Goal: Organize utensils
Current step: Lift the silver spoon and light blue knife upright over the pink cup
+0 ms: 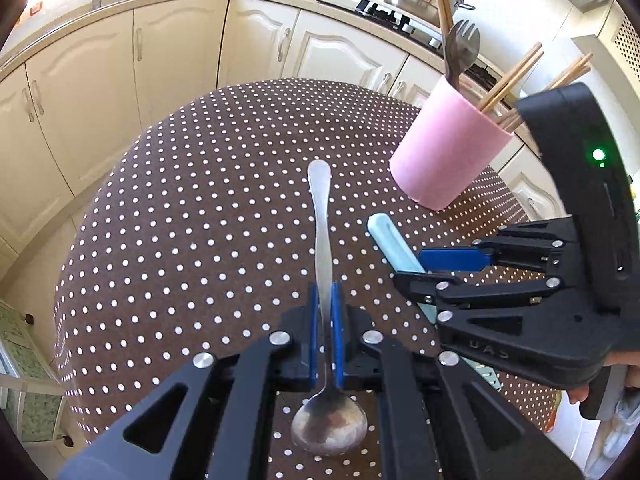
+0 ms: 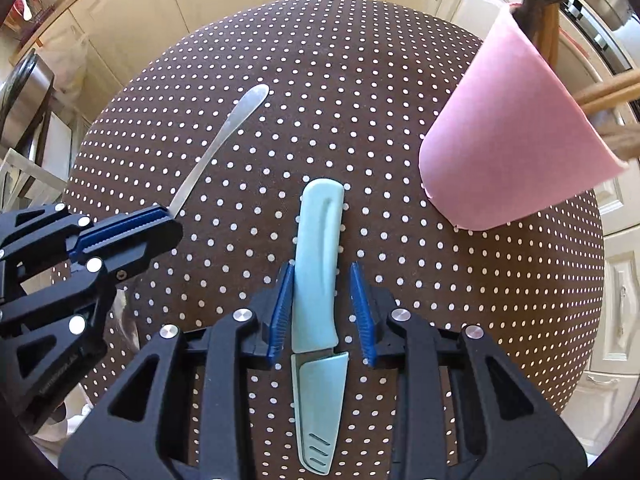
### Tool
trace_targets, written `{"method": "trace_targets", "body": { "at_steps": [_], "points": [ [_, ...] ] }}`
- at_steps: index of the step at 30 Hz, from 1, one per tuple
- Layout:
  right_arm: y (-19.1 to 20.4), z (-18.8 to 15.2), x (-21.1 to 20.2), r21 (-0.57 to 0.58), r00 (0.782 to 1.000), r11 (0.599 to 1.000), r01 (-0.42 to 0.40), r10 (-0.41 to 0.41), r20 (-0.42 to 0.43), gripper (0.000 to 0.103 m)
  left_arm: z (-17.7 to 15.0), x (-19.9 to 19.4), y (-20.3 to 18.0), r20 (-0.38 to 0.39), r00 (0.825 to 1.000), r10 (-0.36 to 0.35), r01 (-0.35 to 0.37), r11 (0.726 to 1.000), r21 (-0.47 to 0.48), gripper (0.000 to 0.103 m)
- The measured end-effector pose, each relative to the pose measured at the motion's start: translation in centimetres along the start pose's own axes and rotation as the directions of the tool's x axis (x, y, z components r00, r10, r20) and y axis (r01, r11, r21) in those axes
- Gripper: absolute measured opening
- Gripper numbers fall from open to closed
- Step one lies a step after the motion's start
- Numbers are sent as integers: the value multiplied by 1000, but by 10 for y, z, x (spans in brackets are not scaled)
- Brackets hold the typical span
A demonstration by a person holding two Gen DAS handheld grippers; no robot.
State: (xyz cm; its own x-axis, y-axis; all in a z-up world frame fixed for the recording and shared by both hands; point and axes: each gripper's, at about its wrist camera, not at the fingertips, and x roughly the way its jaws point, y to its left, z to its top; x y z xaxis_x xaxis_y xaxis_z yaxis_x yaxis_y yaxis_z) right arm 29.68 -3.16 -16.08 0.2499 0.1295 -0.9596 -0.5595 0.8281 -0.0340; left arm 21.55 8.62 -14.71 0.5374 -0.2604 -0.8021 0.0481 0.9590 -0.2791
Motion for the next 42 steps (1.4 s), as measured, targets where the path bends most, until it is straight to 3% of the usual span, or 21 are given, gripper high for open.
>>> {"method": "trace_targets", "body": {
  "at_steps": [6,8,12,17,20,24,31,33,37,42],
  "points": [
    [2,16,13,13,999,1000,-26,26,-36,29,9,2,-6,17,1000,5,-5,1000,5,6],
    [-5,18,13,8,999,1000,-22,22,-34,22,13,4,-9,18,1000,4,-4,1000,3,6],
    [-1,11,9,14,1000,1000,-23,23,-3,21,17,8,-16,31,1000,6,-6,1000,8,6],
    [-9,-6,-4,63,990,993,-101,94,103,21,17,2,-24,93,996,-5,0,999,53,6],
    [-16,-17,-23,79,972,989,-128,109,209,21,19,-5,-28,142,989,-32,24,998,61,6],
    [-24,-38,-60,81,910,982,-172,127,394,21,22,-17,-40,210,976,-60,41,995,94,6],
    [-48,-67,-106,131,791,964,-232,108,602,21,31,-31,-75,297,943,-152,101,978,182,6],
    [-54,-73,-112,120,751,956,-266,128,648,21,35,-33,-87,301,940,-161,99,972,211,6],
    [-68,-94,-122,127,700,956,-266,101,707,21,40,-35,-106,309,933,-182,102,961,257,6],
    [-81,-101,-139,184,617,948,-259,16,786,21,47,-42,-123,333,922,-197,97,951,295,6]
  ]
}}
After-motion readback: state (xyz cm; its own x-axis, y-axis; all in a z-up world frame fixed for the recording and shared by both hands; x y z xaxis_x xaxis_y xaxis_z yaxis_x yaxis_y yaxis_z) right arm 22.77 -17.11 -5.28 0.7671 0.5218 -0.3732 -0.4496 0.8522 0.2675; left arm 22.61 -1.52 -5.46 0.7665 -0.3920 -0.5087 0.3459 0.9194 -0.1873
